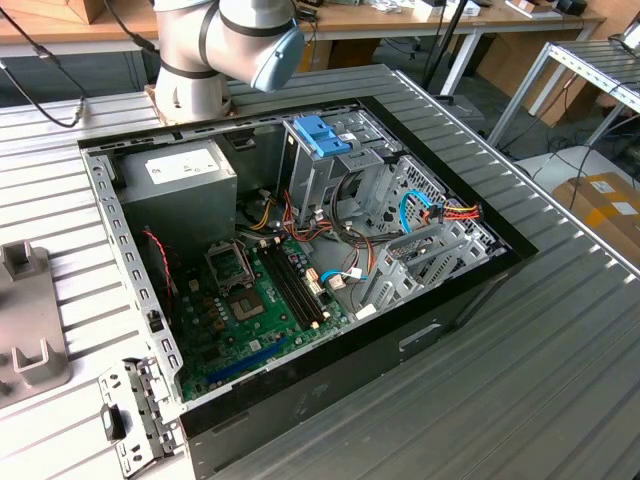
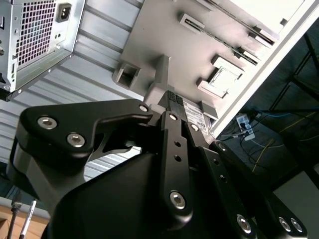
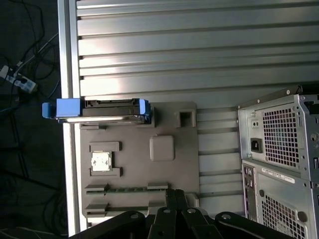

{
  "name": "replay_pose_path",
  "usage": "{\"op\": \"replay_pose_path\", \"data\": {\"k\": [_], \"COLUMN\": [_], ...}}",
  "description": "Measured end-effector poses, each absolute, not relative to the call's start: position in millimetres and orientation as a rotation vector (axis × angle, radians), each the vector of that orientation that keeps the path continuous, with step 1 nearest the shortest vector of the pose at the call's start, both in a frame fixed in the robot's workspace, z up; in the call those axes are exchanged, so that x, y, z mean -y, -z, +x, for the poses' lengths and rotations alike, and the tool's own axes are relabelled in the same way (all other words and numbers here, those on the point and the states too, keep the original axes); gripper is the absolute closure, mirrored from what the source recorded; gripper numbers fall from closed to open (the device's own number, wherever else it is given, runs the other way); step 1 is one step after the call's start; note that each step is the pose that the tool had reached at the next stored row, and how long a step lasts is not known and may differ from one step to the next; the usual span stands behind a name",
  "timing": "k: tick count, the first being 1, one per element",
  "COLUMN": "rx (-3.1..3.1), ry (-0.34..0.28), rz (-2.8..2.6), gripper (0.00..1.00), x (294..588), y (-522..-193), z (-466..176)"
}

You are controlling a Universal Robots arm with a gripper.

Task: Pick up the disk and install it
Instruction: 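Reach for the disk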

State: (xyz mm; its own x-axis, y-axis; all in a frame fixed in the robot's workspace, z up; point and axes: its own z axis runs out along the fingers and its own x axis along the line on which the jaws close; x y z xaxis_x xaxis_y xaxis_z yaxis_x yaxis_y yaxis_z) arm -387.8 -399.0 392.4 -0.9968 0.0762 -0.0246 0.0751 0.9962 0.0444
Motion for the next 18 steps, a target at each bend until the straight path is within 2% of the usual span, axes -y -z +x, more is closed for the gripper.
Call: {"op": "replay_pose_path", "data": {"k": [18], "rx": [-3.113], "ry": [-0.068], "rz": [0.118], "gripper": [0.89], "x": [399.0], "y": [-392.4], "z": [-402.5]}}
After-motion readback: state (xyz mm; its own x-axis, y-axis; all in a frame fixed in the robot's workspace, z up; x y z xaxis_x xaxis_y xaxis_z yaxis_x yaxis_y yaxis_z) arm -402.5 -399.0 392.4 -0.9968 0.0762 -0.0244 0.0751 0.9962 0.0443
